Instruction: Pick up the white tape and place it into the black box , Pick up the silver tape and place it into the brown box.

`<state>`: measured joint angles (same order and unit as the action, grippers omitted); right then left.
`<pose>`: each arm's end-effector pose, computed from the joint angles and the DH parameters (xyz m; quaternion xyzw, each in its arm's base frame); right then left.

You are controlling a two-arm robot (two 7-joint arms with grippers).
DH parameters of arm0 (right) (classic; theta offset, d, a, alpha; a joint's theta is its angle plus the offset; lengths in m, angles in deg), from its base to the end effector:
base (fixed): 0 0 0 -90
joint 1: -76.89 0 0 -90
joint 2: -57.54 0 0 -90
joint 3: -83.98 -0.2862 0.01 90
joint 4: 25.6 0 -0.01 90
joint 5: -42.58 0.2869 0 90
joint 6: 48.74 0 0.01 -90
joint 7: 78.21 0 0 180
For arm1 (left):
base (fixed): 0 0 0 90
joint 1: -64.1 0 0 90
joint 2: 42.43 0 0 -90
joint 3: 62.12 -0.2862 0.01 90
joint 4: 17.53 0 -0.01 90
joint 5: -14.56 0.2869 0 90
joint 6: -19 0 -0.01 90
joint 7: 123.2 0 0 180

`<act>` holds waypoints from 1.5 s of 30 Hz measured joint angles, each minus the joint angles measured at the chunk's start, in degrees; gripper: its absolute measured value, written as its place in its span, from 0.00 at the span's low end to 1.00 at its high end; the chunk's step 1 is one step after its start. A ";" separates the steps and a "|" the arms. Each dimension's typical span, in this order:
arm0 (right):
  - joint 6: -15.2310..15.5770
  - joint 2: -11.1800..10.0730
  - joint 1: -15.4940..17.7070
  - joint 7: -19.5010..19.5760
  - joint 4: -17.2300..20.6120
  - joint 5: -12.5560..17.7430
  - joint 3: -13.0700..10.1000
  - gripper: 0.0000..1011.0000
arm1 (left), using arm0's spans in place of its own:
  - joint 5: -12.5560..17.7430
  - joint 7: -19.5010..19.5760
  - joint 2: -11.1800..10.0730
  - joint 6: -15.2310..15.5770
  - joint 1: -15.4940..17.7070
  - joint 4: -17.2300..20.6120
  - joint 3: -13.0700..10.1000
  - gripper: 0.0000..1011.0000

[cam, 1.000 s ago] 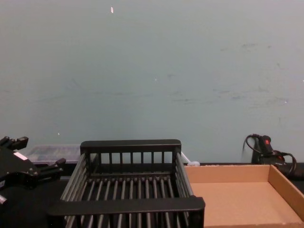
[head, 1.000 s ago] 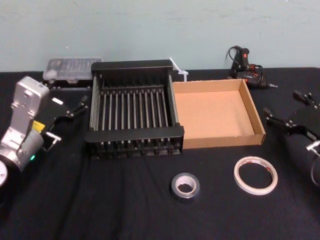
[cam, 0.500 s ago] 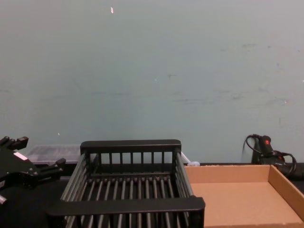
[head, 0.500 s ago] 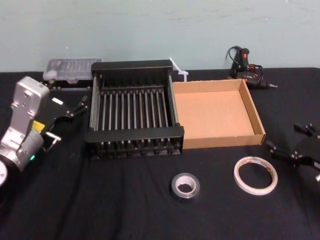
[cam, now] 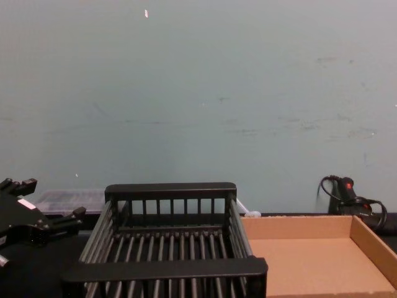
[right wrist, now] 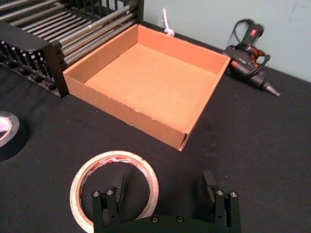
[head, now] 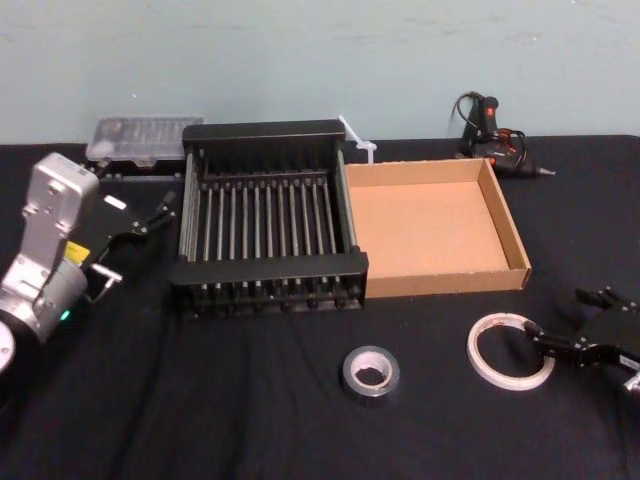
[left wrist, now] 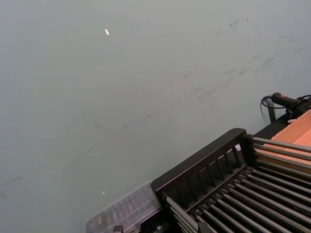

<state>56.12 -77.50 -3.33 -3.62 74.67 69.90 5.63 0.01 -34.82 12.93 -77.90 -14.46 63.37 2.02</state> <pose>0.2562 -0.1295 -0.2650 -0.2384 0.0664 -0.4804 0.8414 0.3368 0.0863 -0.2950 0.1414 -0.1325 0.5800 0.7913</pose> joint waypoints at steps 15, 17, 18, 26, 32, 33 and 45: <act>2.77 3.59 -3.09 -2.34 -3.53 -1.69 1.39 0.99 | 0.00 0.00 0.00 0.00 0.00 0.00 0.00 0.99; 2.90 3.92 -3.30 -2.43 -3.81 -1.92 1.44 0.99 | 0.00 0.00 0.00 0.00 0.00 0.00 0.00 0.99; 2.98 4.09 -3.37 -2.47 -3.91 -2.03 1.45 0.99 | 0.00 0.00 0.00 0.00 0.00 0.00 0.00 0.99; 4.04 5.37 -3.99 -3.19 -4.73 -3.03 1.43 0.99 | 0.00 0.00 0.00 0.00 -0.01 0.00 0.00 0.99; 4.73 6.07 -4.05 -3.71 -4.99 -3.50 1.04 0.99 | 0.00 0.00 0.00 0.00 0.00 0.00 0.00 0.99; 4.80 6.15 -4.08 -3.79 -5.03 -3.54 0.99 0.99 | 0.00 0.00 0.00 0.00 0.00 0.00 0.00 0.99; 5.57 6.86 -4.28 -4.57 -5.46 -4.21 0.49 0.99 | 0.00 0.00 0.00 0.00 0.00 0.00 0.00 0.99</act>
<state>61.69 -70.64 -7.61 -8.19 69.21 65.69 6.12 0.01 -34.82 12.93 -77.90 -14.47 63.37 2.01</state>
